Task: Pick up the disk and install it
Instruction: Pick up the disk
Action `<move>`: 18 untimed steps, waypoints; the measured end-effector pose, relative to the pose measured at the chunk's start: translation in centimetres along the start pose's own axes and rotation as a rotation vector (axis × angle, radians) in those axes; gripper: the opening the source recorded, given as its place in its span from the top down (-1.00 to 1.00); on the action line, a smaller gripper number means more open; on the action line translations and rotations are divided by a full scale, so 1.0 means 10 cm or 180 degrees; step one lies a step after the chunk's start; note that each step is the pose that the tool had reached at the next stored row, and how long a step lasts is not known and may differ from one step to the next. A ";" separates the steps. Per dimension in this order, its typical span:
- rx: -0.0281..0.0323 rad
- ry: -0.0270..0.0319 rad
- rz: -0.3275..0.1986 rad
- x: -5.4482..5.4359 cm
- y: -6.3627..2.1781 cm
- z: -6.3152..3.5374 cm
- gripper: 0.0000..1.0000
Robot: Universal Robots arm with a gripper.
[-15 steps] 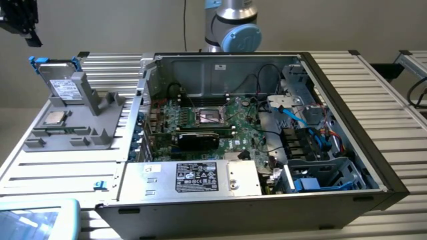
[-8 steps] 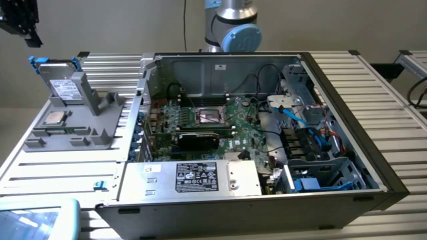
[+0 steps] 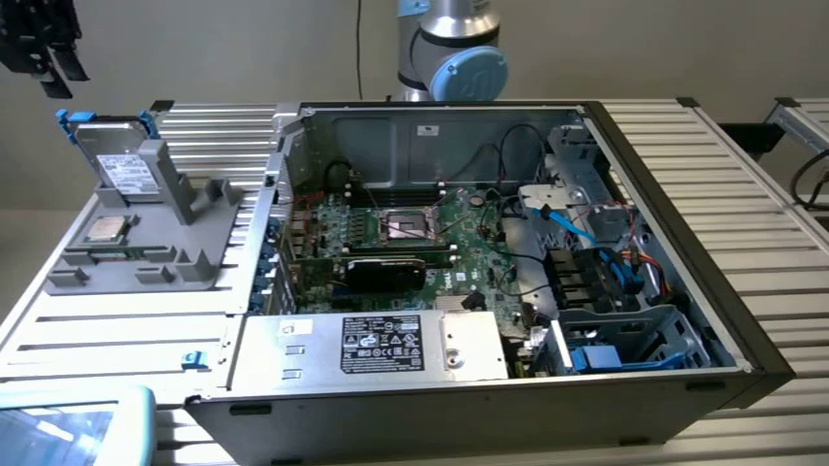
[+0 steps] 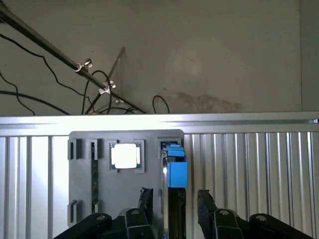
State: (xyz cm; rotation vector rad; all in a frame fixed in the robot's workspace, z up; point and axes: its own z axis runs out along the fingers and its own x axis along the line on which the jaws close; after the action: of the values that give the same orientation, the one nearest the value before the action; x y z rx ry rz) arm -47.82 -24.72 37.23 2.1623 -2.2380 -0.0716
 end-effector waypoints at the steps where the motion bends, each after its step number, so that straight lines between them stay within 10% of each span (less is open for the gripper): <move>1: 0.0000 0.0009 -0.0001 0.00 0.000 0.013 0.03; 18: -0.0001 0.0028 -0.0161 -0.04 0.052 0.319 -0.14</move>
State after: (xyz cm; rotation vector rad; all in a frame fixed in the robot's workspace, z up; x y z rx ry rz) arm -48.48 -24.22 34.08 2.2149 -2.1786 -0.0637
